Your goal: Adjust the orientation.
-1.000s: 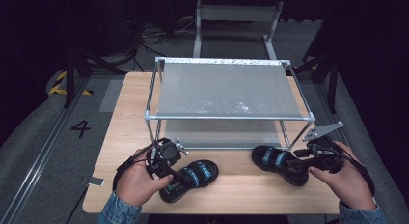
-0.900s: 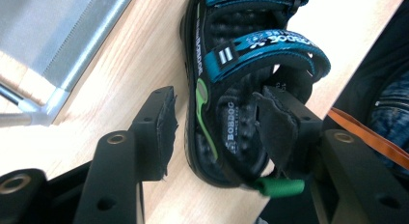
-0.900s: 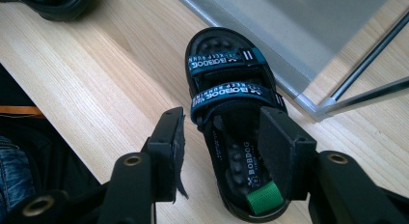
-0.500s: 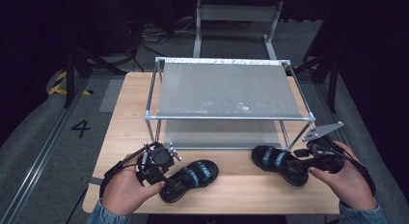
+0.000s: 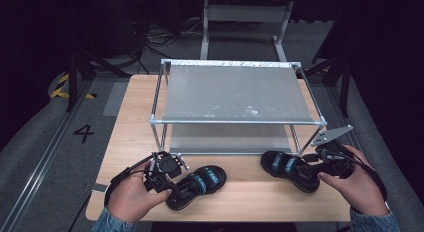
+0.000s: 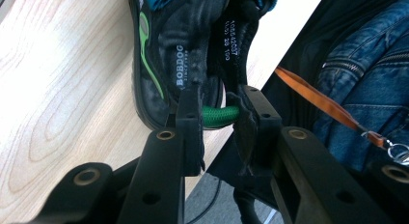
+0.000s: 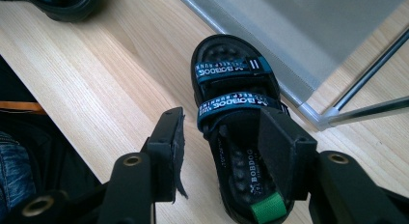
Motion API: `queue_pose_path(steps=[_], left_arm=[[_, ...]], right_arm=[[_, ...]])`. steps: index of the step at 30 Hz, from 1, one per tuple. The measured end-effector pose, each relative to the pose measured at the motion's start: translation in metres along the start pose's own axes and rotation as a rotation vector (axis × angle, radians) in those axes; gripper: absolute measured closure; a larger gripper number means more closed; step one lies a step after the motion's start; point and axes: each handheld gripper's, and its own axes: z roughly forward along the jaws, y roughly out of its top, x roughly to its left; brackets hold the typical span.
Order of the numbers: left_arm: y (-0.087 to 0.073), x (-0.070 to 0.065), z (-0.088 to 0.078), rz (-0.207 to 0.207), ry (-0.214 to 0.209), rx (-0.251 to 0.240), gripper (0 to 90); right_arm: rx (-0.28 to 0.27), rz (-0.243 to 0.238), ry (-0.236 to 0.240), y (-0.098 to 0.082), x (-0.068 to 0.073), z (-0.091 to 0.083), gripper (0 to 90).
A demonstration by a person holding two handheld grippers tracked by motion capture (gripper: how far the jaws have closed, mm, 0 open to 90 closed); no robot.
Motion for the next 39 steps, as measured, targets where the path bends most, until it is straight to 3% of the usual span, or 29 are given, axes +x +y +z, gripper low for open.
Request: queue_pose_path(steps=[2, 8, 13, 18, 25, 26, 29, 30, 35, 39], left_arm=[[0.001, -0.001, -0.001, 0.008, -0.011, -0.020, 77.3], [0.022, -0.014, 0.007, 0.102, -0.067, -0.058, 81.4], [0.039, -0.026, 0.011, 0.163, -0.080, -0.106, 81.9], [0.052, -0.033, 0.016, 0.191, -0.105, -0.141, 81.9], [0.062, -0.041, 0.030, 0.223, -0.128, -0.105, 81.2], [0.061, -0.041, 0.030, 0.224, -0.125, -0.106, 80.4], [0.060, -0.044, 0.026, 0.219, -0.028, -0.131, 76.9], [0.059, -0.043, 0.025, 0.220, -0.018, -0.141, 70.1], [0.058, -0.035, 0.020, 0.185, 0.039, -0.185, 53.7], [0.059, -0.031, 0.024, 0.177, 0.085, -0.164, 46.7]], right_arm=[[0.001, 0.001, -0.001, 0.000, 0.000, 0.000, 52.6], [0.009, 0.005, -0.001, -0.002, 0.002, 0.001, 52.6], [0.010, 0.024, -0.011, -0.008, 0.001, -0.002, 52.6], [0.016, 0.029, -0.013, -0.011, 0.001, -0.001, 52.6], [0.014, 0.026, -0.014, -0.012, 0.001, -0.002, 52.5], [0.014, 0.027, -0.014, -0.012, 0.001, -0.002, 52.6], [0.010, 0.028, -0.013, -0.012, 0.001, -0.003, 52.6], [0.005, 0.024, -0.020, -0.013, 0.000, -0.004, 52.6], [-0.007, 0.030, -0.027, -0.015, -0.001, -0.008, 52.6], [-0.008, 0.025, -0.026, -0.017, 0.000, -0.009, 52.6]])
